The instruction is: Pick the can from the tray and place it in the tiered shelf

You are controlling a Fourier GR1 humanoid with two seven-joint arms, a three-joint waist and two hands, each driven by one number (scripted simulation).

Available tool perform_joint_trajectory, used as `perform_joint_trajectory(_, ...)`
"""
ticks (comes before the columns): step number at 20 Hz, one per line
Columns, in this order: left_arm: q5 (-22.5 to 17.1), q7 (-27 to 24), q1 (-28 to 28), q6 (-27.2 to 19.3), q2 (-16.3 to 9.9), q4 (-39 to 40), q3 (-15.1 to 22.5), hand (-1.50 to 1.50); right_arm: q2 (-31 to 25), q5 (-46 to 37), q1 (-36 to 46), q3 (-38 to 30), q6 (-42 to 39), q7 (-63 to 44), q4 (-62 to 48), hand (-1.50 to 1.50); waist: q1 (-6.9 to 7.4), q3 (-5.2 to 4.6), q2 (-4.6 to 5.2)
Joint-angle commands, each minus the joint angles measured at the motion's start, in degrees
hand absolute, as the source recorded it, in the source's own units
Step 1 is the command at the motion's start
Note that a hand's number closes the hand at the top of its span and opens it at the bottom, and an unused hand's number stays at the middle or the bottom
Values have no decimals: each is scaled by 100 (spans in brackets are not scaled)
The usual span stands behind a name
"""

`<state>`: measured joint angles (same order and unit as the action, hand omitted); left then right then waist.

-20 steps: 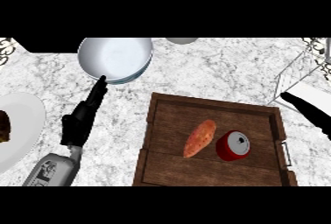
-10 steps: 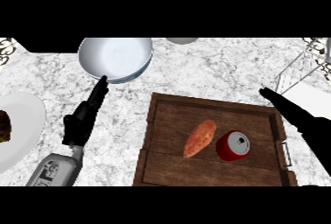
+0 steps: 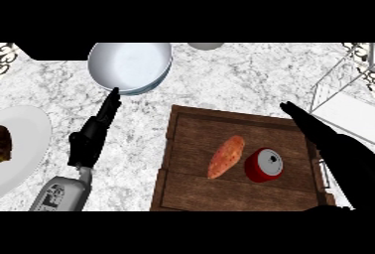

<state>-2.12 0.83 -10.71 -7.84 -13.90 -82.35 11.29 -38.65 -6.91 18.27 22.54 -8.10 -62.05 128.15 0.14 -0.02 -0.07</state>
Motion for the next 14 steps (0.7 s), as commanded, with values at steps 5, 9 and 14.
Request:
perform_joint_trajectory(5,118,-120,99,207,104,178,-130,0,584,-547,-7,280,-343,-649,-131,-150,-7,-2,3)
perform_joint_trajectory(9,145,257,-187,154,121,-44,-263,0,737,-1074,-379,517,-240,-510,-151,-150,-24,0,0)
perform_joint_trajectory(14,310,77,151,160,297,-83,-150,0,818,-888,-332,188,-616,-284,-493,-150,-6,0,3)
